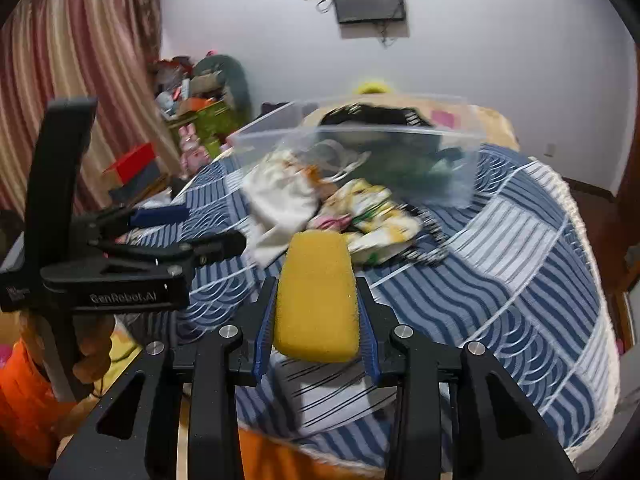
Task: Organize soft objects
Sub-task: 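Grasp the yellow sponge with the right tool while the left tool grasps the white cloth pouch, then place the white pouch into the box with the left tool while the right tool drops the sponge in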
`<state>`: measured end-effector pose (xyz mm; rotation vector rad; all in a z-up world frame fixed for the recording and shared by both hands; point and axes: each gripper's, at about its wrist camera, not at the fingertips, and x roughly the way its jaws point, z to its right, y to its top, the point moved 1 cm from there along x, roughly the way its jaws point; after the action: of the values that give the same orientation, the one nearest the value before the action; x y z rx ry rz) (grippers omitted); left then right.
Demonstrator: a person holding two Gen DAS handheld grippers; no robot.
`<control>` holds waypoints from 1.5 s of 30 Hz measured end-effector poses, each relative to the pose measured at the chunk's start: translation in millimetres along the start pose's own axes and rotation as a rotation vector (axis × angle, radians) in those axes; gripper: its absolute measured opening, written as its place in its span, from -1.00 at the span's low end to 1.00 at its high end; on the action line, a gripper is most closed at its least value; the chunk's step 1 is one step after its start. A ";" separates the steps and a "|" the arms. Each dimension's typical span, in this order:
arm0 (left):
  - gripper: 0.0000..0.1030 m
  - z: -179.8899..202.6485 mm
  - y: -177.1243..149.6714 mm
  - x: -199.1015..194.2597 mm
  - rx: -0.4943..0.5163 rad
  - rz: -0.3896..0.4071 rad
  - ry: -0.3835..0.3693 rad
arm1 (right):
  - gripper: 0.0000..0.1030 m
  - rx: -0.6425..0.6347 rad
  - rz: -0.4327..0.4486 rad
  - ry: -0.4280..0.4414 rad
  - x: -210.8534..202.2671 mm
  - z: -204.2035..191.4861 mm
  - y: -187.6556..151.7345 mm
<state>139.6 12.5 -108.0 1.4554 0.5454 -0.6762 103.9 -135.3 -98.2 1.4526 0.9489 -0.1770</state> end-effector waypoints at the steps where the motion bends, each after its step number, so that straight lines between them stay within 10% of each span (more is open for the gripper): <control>1: 0.73 0.5 2.4 3.3 0.000 -0.005 -0.001 | -0.36 0.010 0.008 -0.015 0.1 5.2 3.0; 10: 0.71 -0.3 28.3 35.5 -0.071 0.002 -0.002 | -0.35 0.079 0.040 -0.048 -8.4 28.4 6.0; 24: -0.71 11.4 23.3 57.7 -0.023 -0.027 0.002 | -0.35 0.064 0.066 -0.034 -14.5 25.5 7.0; 45: -0.75 -1.9 38.2 -37.9 -0.043 0.183 0.001 | -0.35 0.032 0.191 -0.091 -34.0 35.5 51.2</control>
<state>140.0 17.4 -54.4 1.4446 0.4190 -0.5166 129.9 -172.4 -43.7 1.5420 0.7324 -0.1165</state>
